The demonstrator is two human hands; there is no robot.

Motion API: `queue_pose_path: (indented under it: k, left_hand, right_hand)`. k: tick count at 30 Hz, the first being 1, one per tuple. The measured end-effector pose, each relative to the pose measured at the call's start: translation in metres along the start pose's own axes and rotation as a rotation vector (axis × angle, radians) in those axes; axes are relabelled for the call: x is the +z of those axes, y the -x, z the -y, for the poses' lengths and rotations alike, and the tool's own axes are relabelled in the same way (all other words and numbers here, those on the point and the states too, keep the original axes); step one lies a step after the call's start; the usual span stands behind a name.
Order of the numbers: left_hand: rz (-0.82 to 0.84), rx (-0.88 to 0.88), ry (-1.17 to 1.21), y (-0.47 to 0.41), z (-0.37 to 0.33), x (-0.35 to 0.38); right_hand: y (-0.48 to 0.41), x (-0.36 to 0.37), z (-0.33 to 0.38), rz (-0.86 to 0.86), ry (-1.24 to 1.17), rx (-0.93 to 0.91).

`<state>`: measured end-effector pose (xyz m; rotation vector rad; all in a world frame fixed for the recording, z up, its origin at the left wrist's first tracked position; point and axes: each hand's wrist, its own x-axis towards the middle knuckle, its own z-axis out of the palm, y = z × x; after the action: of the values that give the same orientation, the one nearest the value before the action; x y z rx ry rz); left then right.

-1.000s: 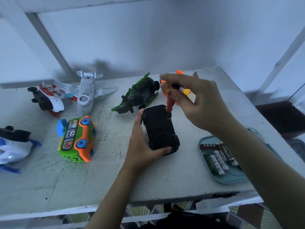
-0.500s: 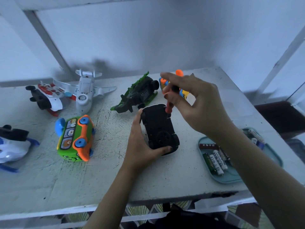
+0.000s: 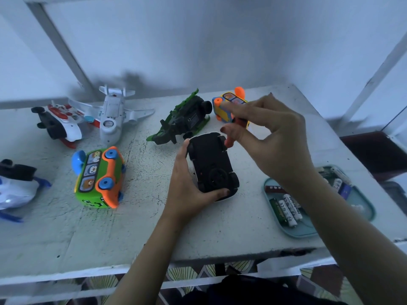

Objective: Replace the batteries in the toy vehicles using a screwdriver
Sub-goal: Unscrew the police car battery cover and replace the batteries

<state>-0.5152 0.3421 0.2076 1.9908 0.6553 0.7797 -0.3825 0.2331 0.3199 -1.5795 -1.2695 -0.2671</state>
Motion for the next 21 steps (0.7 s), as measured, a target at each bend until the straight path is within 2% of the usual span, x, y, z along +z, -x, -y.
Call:
queue_pose_path:
  k: [8, 16, 21]
  left_hand:
    - [0.000, 0.006, -0.035, -0.0001, -0.0005, -0.0006]
    - [-0.007, 0.005, -0.041, 0.0019, -0.0021, 0.0004]
    - [-0.005, 0.013, -0.051, 0.0011, -0.0025, 0.0002]
  right_hand:
    - [0.0048, -0.0033, -0.0042, 0.082, -0.070, 0.039]
    - [0.0047, 0.0025, -0.0006, -0.091, -0.006, 0.021]
    - [0.0094, 0.0028, 0.0014, -0.042, 0.000, 0.001]
